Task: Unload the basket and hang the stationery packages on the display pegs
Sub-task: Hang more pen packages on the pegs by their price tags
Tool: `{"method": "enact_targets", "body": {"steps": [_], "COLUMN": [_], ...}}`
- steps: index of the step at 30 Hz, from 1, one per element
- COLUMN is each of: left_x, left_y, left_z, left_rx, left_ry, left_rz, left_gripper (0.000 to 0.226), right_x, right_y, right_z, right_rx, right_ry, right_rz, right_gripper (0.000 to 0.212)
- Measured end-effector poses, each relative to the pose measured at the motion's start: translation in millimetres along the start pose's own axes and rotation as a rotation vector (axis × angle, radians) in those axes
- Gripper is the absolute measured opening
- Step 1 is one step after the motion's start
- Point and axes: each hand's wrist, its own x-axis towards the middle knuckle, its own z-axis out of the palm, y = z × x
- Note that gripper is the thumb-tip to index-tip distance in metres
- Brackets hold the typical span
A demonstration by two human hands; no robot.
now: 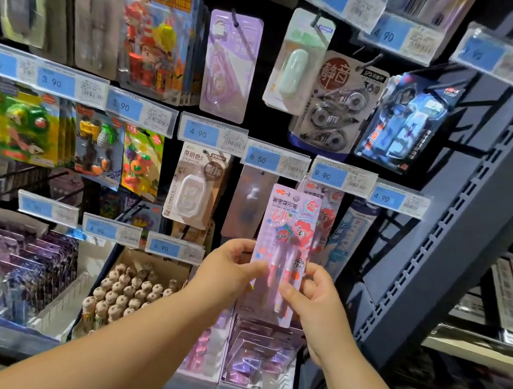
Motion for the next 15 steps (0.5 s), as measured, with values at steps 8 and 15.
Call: {"method": "enact_targets", "body": {"steps": [8,15], "left_x": [21,32], "left_y": [0,8], "left_z": [29,43], "left_rx": [0.253,0.294], "left_ry": [0.053,0.092], "left_rz": [0.037,0.044], "left_gripper": [0.019,0.031], "right_x": [7,16], "right_y": [1,2], "right_z": [-19,-26], "right_rx": [0.058,0.051], "right_ry": [0.128,0.189], "right_rz": [-0.063,-0.103], "right_gripper": [0.032,0.033]}}
